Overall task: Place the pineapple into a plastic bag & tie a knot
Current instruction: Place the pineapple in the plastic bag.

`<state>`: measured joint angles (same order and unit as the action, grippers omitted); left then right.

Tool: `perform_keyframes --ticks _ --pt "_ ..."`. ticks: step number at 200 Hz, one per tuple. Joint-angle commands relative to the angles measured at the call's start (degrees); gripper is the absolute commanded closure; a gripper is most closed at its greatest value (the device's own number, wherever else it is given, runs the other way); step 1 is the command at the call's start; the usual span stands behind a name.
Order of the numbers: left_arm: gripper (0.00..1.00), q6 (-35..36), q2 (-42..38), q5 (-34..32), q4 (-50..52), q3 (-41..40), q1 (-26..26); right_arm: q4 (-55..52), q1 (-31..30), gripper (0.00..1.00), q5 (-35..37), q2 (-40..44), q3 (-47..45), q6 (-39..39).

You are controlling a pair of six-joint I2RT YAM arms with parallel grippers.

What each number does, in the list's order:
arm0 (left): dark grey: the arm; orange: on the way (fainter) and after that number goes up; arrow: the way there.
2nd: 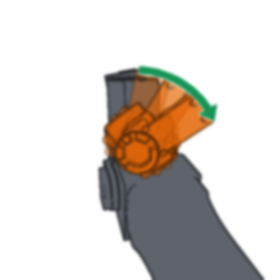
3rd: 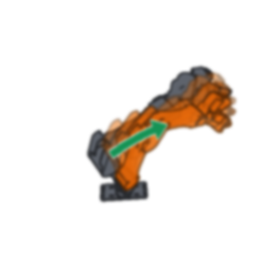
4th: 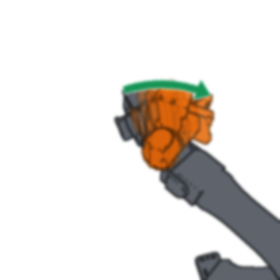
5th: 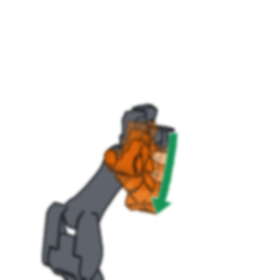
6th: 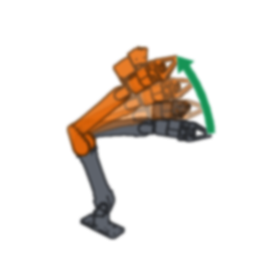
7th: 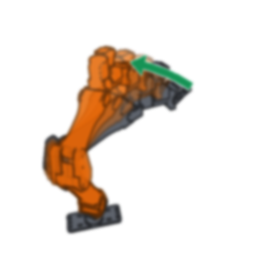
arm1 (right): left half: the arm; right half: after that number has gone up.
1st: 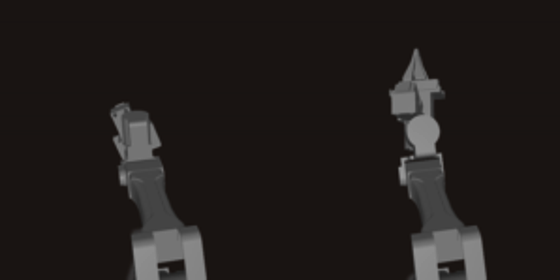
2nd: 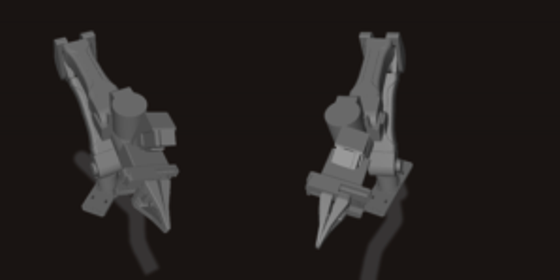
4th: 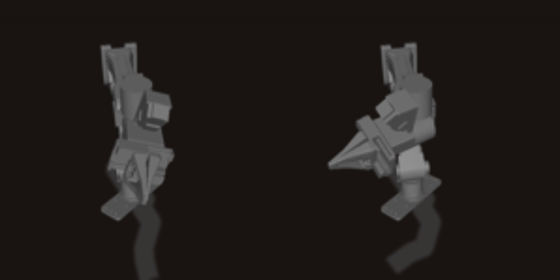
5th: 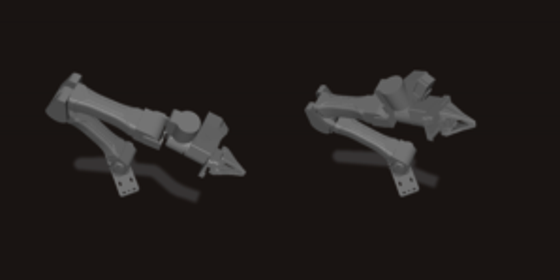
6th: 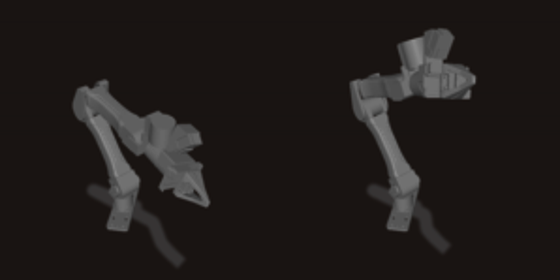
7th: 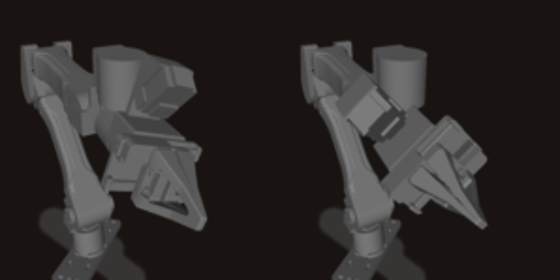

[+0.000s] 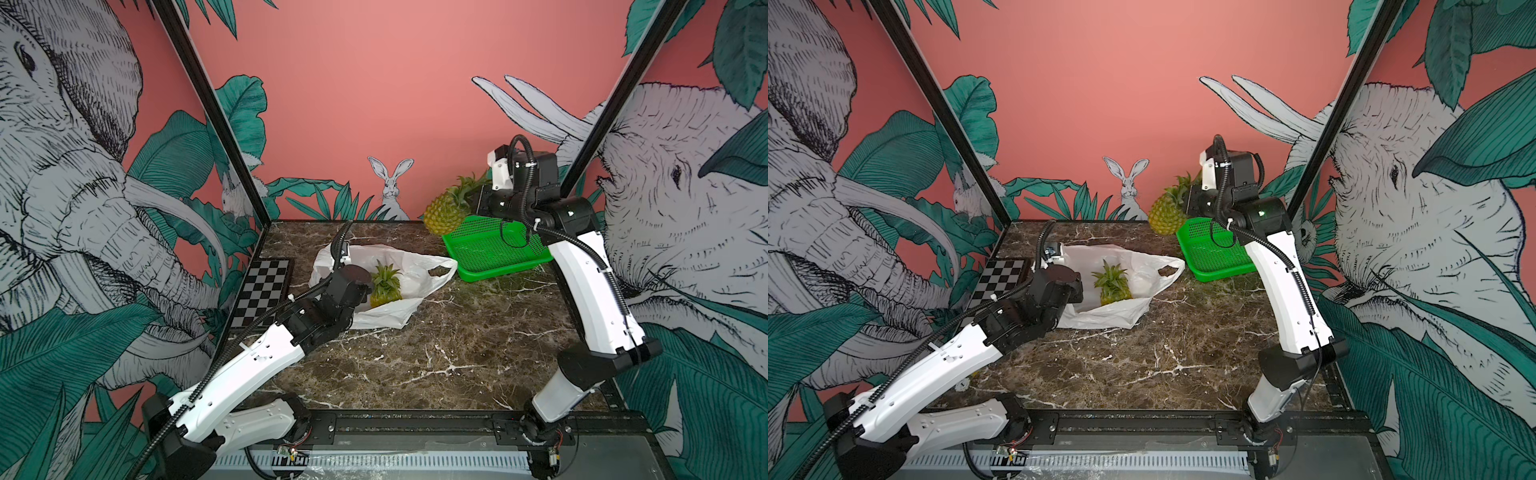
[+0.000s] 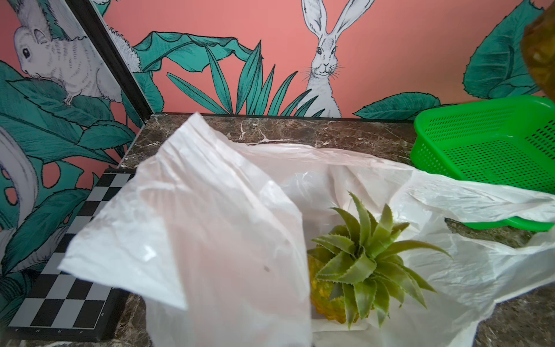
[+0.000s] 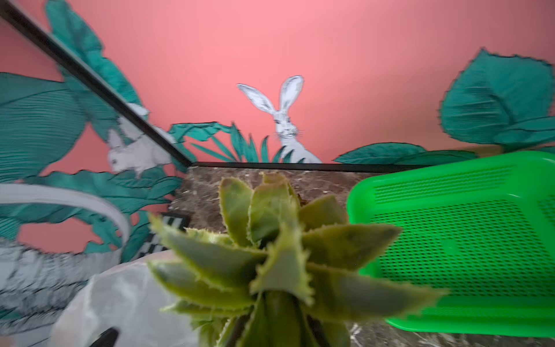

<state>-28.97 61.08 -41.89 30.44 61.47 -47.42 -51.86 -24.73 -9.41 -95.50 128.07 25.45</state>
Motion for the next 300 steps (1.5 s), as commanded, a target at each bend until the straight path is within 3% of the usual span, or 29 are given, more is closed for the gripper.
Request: perform_keyframes --ticks 1,36,75,168,213,300 --pt "1.0 -3.69 -1.29 -3.52 1.81 1.46 0.39 5.56 -3.99 1.0 -1.8 2.24 2.6 3.46" --pt "1.0 -5.4 -2.14 -4.51 1.82 1.12 0.38 7.04 -12.58 1.0 -1.72 1.16 2.07 5.66" --pt "1.0 -6.79 -3.11 -4.95 1.47 0.42 0.36 9.78 -18.21 1.0 -2.44 0.84 -2.24 8.32" --pt "1.0 -7.66 -3.79 -4.35 0.37 -0.65 0.36 15.88 -24.56 1.0 -4.69 -2.42 -12.99 10.07" --pt "1.0 -7.85 -3.33 -3.6 -0.32 -1.0 0.37 20.81 -25.97 1.0 -3.7 -4.89 -17.76 5.71" --pt "1.0 -7.88 -2.42 -2.85 -1.95 -1.08 0.4 28.99 -30.67 1.0 2.47 -8.52 -25.85 -9.74"
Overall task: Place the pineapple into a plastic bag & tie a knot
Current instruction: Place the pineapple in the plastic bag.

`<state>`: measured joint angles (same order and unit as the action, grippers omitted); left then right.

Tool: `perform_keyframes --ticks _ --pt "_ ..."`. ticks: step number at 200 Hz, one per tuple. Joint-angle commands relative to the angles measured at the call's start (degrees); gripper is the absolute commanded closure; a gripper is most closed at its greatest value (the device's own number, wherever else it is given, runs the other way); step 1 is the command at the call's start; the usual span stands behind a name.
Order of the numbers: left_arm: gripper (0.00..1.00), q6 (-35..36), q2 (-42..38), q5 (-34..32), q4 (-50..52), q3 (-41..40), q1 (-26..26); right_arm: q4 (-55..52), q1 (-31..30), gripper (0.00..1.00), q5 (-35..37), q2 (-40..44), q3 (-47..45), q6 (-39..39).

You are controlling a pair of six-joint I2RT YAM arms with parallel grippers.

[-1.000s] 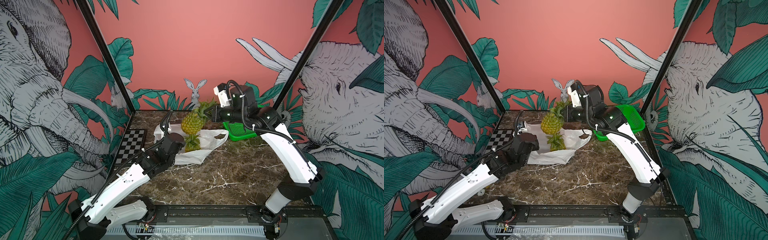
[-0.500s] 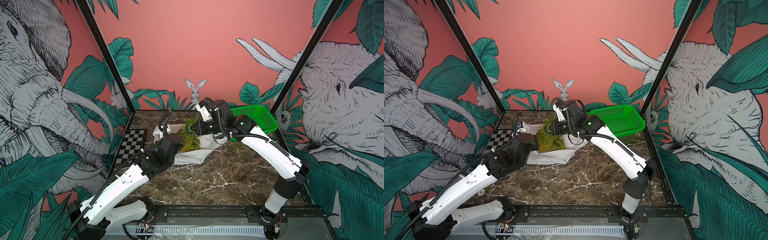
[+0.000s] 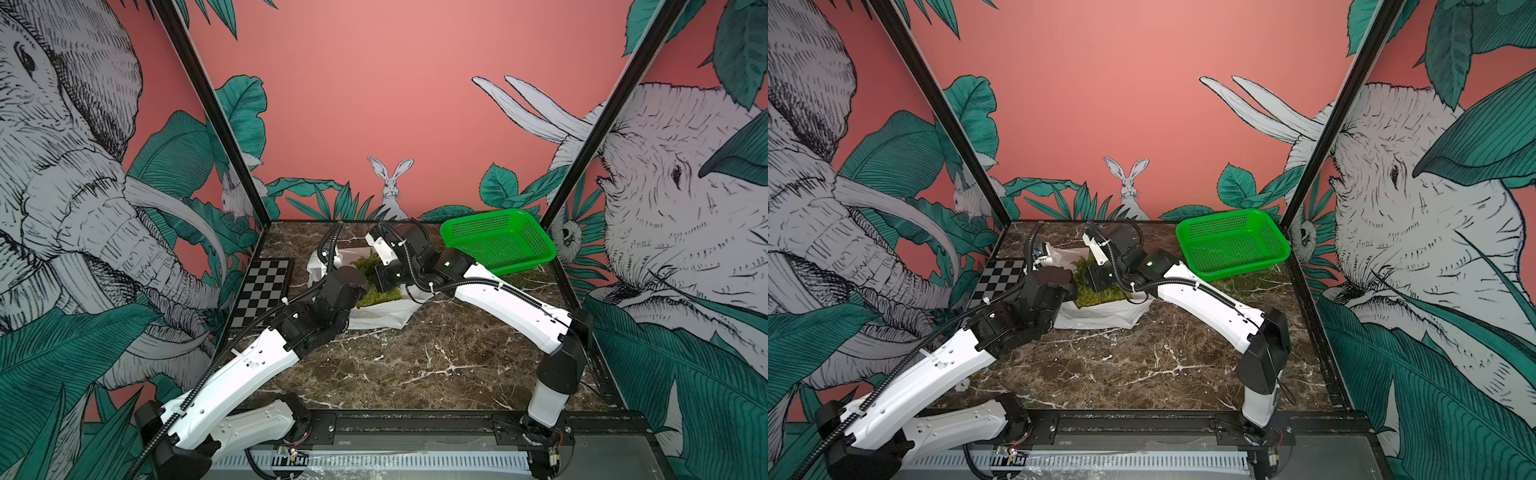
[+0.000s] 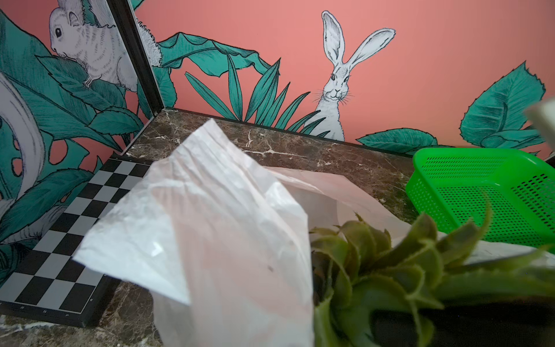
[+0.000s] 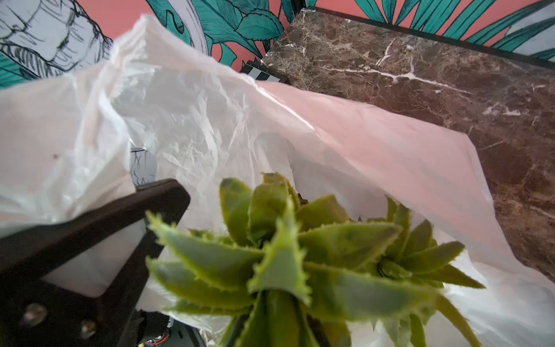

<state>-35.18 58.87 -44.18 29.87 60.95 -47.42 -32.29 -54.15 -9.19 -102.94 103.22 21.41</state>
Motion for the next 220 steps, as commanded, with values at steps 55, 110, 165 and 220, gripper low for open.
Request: perform_keyframes --ticks 55,110,165,220 --pt "1.0 -1.67 -0.21 -0.64 -1.75 -0.63 0.34 13.69 -2.12 1.0 2.43 -6.21 -4.25 -8.21" --pt "1.0 -1.64 -0.39 -0.56 -1.93 -0.87 0.38 11.71 -2.27 0.91 -0.1 -9.56 -4.34 -7.45" --pt "1.0 -1.69 -0.69 -0.38 -2.01 -1.22 0.33 6.66 -2.11 0.39 -0.02 -5.77 -1.75 -5.61" --pt "1.0 -1.56 -1.6 -0.55 -2.28 -1.71 0.39 -0.36 0.39 0.29 -0.1 4.73 -2.54 -1.32"
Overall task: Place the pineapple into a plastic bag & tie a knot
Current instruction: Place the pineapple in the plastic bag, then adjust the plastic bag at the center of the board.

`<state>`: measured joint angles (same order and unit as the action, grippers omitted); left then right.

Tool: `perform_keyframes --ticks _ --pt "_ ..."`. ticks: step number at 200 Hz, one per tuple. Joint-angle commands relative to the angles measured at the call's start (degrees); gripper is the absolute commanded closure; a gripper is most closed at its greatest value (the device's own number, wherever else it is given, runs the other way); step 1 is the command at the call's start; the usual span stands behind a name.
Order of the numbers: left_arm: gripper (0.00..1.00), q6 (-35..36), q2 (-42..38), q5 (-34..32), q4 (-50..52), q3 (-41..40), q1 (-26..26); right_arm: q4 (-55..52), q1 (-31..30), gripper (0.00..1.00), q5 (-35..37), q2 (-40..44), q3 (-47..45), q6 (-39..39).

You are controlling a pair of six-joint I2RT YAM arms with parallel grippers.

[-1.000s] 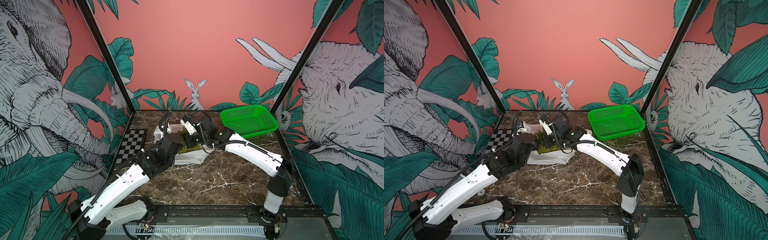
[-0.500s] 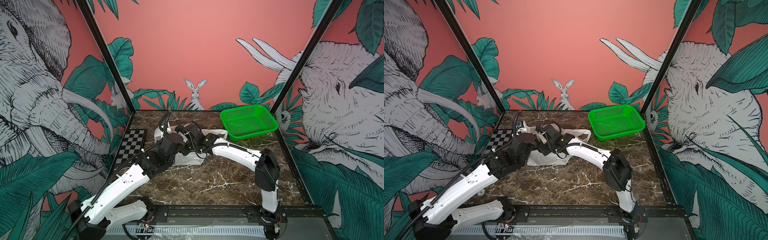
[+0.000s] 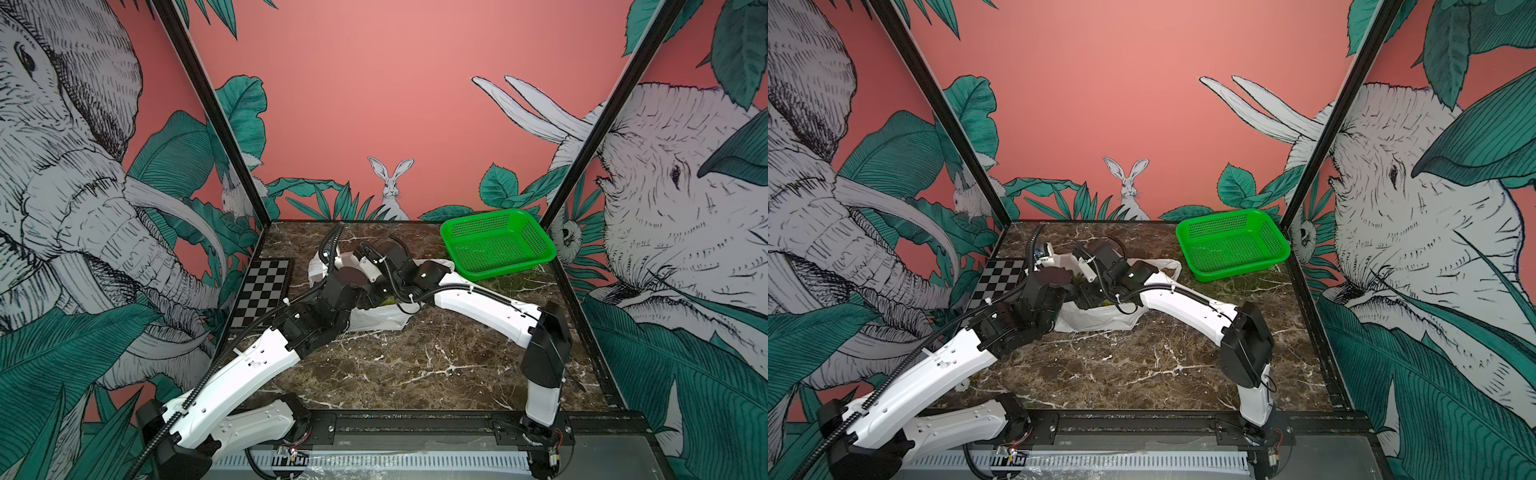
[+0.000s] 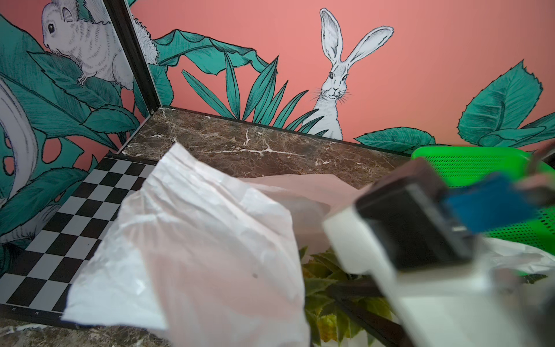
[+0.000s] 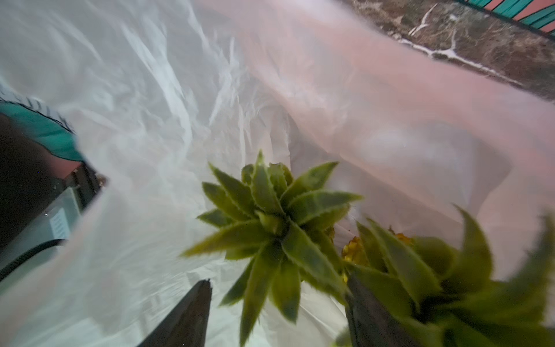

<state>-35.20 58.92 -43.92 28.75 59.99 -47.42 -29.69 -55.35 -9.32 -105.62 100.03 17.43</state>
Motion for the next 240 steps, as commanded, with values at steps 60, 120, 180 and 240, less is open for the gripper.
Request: perform_keyframes --ticks 60,120,180,240 --pt "1.0 -1.35 -2.3 0.14 -1.33 -1.62 0.34 -15.08 13.87 0.15 11.02 19.92 -2.85 5.01" --pt "1.0 -1.19 -2.54 1.03 -1.17 -2.05 0.36 -18.02 22.2 0.08 6.16 20.63 -11.82 2.05" --pt "1.0 -1.18 -2.74 1.38 -0.98 -2.06 0.39 -12.75 24.6 0.08 4.69 19.06 -18.11 2.85" --pt "1.0 -1.32 -2.35 2.51 -1.68 -2.66 0.4 -5.49 26.78 0.26 -1.59 12.09 -15.84 4.87"
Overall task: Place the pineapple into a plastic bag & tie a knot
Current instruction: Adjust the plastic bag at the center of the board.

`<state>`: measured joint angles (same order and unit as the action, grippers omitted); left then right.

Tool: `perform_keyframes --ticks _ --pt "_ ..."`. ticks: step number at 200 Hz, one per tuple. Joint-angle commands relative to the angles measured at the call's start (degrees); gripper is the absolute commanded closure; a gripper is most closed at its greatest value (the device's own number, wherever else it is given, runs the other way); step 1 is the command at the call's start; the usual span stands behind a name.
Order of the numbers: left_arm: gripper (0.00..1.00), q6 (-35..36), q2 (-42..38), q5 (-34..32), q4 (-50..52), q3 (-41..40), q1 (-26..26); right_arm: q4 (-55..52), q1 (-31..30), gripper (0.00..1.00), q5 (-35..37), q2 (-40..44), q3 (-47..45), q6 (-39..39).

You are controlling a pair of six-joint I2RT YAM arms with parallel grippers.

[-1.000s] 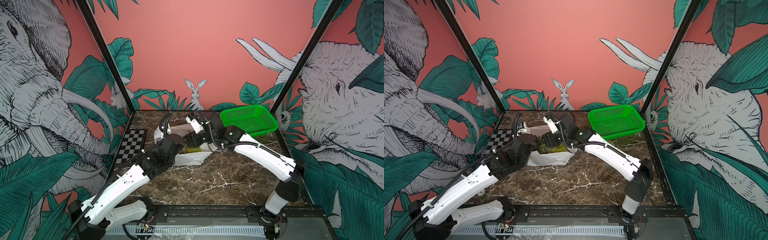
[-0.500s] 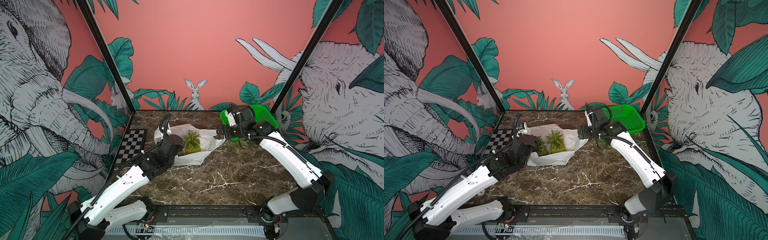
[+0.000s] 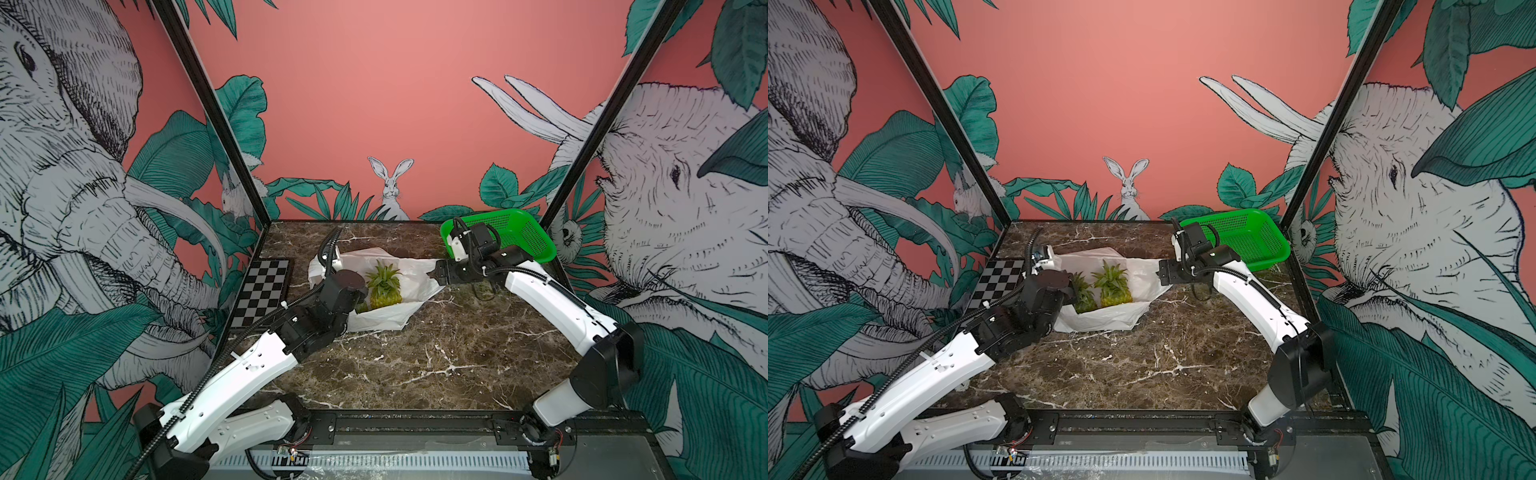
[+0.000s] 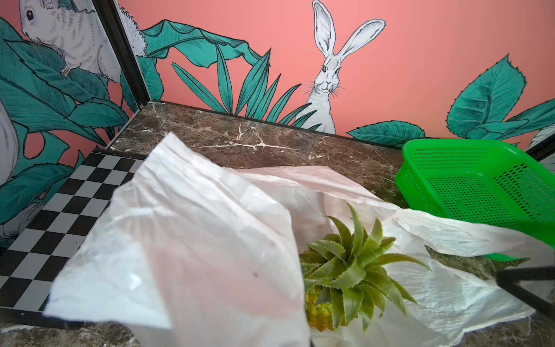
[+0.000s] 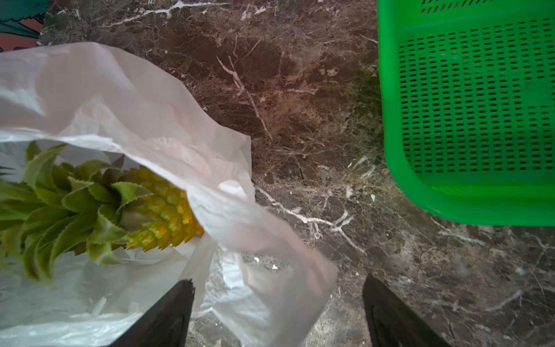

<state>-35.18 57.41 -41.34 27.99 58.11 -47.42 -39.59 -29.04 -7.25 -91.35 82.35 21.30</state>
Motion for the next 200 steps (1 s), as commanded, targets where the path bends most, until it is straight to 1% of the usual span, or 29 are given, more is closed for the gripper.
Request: perform_keyframes --ticks 1,15,31,49,97,137,179,200 --pt "1.0 -1.32 -0.82 -0.06 -0.92 -0.79 0.4 4.47 0.42 0.27 -3.75 -2.17 1.85 1.01" --pt "1.0 -1.17 -0.7 0.21 -1.09 -0.67 0.35 4.79 0.62 0.46 -4.53 -1.76 1.86 1.18" --pt "1.0 -0.81 -0.63 0.63 -1.37 -0.52 0.4 4.5 0.97 0.7 -4.72 -0.9 1.59 1.33" --pt "1.0 -0.33 -0.79 1.32 -1.83 -0.47 0.32 3.11 1.52 1.0 -4.34 3.06 1.67 1.38" --pt "1.0 1.25 -0.76 3.86 -3.54 0.2 0.39 -2.14 3.21 1.0 -1.69 9.41 4.16 1.29" --pt "1.0 2.97 0.07 6.6 -6.28 1.61 0.35 -5.8 4.91 1.0 -0.67 12.6 6.89 1.2" --pt "1.0 4.11 2.0 11.25 -9.37 3.48 0.39 -8.61 5.76 1.0 0.46 15.09 8.78 1.12" --pt "1.0 4.42 2.68 11.96 -10.59 4.02 0.33 -9.72 5.85 1.0 1.21 16.6 9.59 1.38"
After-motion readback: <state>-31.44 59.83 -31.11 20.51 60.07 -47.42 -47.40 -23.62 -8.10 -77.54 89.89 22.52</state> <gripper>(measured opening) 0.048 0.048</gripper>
